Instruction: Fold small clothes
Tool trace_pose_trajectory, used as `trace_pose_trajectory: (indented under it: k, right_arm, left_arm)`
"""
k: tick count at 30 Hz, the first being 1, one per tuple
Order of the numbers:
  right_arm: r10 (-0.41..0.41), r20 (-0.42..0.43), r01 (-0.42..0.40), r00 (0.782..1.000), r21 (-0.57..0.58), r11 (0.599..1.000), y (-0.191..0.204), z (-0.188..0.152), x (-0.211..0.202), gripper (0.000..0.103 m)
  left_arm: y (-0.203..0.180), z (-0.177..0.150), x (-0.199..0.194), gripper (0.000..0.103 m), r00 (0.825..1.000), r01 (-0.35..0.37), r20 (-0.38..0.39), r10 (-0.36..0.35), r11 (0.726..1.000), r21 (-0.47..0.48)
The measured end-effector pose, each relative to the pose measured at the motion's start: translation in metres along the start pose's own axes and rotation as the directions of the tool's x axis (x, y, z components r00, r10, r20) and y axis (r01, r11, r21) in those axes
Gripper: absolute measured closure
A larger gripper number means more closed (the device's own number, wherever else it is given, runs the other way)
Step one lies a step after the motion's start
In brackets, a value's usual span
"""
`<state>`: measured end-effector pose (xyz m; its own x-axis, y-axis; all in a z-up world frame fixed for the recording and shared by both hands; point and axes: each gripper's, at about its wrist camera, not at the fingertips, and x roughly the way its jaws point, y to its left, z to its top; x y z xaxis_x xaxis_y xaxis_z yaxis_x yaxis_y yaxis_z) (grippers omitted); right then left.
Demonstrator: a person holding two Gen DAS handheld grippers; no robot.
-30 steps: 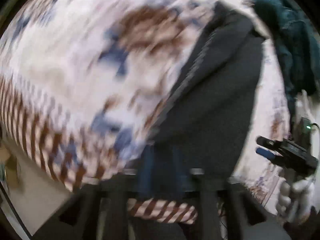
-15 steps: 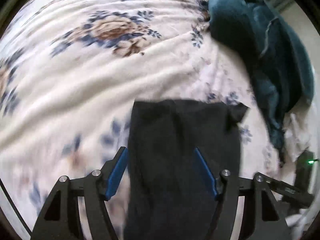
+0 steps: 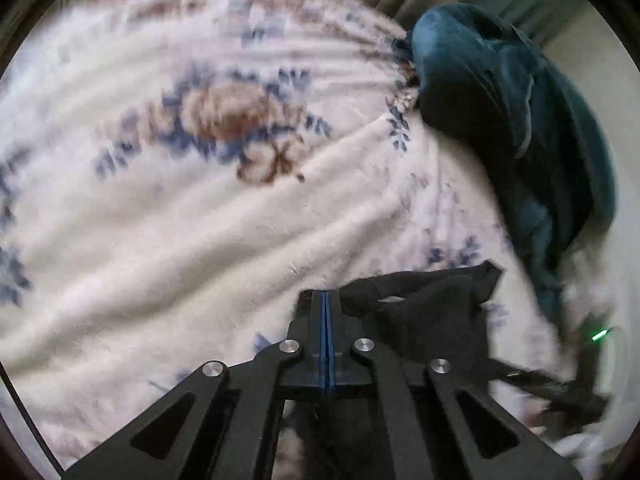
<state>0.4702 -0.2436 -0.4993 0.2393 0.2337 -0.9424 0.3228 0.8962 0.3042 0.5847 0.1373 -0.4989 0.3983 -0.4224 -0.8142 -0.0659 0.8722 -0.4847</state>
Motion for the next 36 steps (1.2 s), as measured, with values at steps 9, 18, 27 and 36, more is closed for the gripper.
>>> trace_pose_trajectory:
  k: [9,18,27,36]
  right_arm:
    - [-0.001,-0.041,0.001,0.999,-0.013,1.000,0.010,-0.001,0.004,0.031]
    - [-0.004,-0.030,0.003,1.000,-0.023,1.000,0.015,-0.003,0.008,0.031]
    - [0.003,-0.029,-0.004,1.000,-0.031,0.999,0.011,-0.004,0.009,0.031]
    - [-0.006,-0.045,0.004,0.999,-0.041,0.999,0.007,-0.008,0.003,0.031]
  left_arm:
    - [-0.005,-0.028,0.033,0.069,0.988,0.052,-0.145,-0.053,0.999,-0.010]
    - [-0.033,-0.022,0.007,0.100,0.999,-0.028,0.026,0.025,0.992,0.125]
    - [-0.002,0.000,0.058,0.100,0.988,-0.133,-0.061,0.144,0.980,0.150]
    - [0.020,-0.032,0.022,0.049,0.985,0.058,-0.151,-0.080,0.988,-0.144]
